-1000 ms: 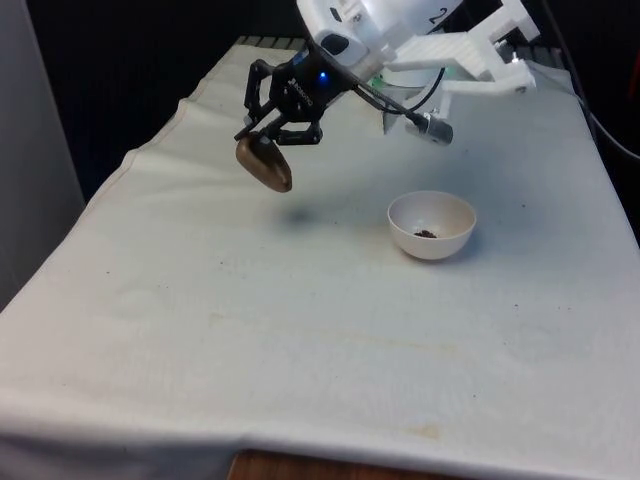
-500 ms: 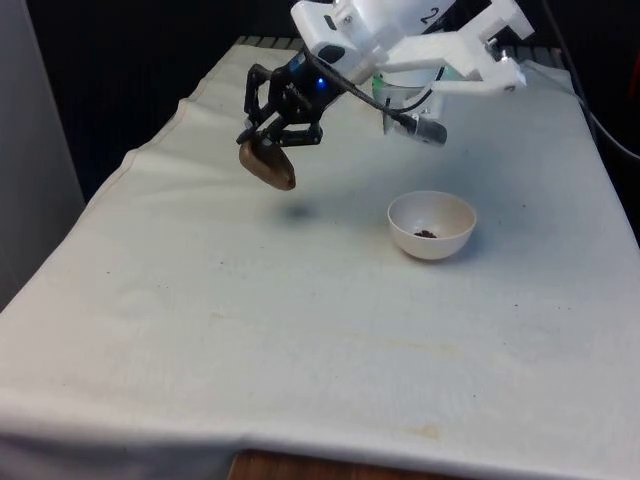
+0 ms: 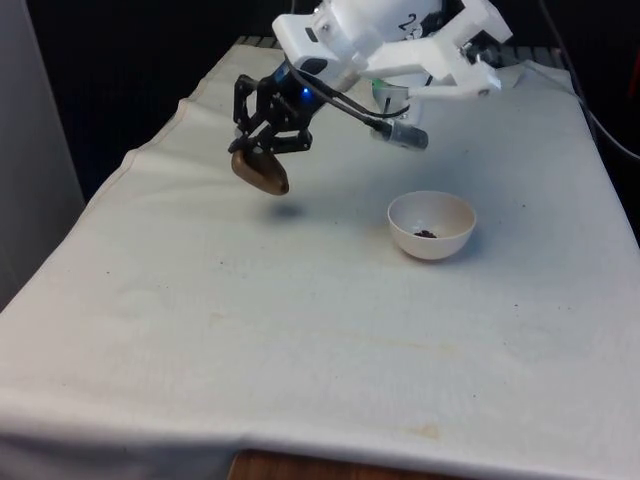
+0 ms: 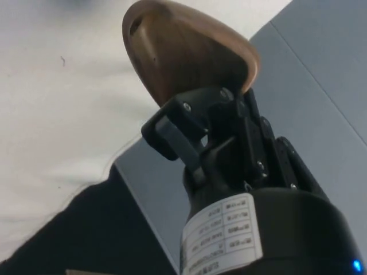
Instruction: Pour the coffee beans from the cup into the bowl.
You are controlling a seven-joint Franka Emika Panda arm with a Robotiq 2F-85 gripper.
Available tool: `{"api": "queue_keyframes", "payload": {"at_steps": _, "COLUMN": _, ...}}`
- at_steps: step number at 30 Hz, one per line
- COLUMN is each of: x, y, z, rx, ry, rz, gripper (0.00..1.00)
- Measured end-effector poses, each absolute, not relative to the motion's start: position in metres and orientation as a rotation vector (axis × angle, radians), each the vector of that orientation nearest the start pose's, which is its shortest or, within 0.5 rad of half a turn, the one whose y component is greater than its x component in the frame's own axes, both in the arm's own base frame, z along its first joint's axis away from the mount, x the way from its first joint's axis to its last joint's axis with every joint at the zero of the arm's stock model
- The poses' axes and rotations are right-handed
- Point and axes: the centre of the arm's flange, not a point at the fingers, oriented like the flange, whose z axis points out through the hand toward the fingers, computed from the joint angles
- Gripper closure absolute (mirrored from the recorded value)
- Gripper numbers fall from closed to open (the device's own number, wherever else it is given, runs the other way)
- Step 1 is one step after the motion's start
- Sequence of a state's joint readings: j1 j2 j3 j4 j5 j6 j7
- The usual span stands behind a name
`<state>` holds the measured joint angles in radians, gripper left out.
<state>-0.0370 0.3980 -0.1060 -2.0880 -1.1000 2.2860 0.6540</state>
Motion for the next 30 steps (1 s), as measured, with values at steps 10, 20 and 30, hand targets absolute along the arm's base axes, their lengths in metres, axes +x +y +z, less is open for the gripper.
{"api": "queue_keyframes", "payload": {"at_steps": 10, "x": 0.568, "y": -0.114, "z": 0.224, "rx": 2.405, "ry": 0.059, "rz": 0.018, "gripper": 1.0}}
{"api": "queue_keyframes", "payload": {"at_steps": 20, "x": 0.572, "y": -0.126, "z": 0.222, "rx": 2.464, "ry": 0.051, "rz": 0.017, "gripper": 1.0}}
{"api": "queue_keyframes", "payload": {"at_steps": 30, "x": 0.574, "y": -0.136, "z": 0.221, "rx": 2.523, "ry": 0.053, "rz": 0.019, "gripper": 1.0}}
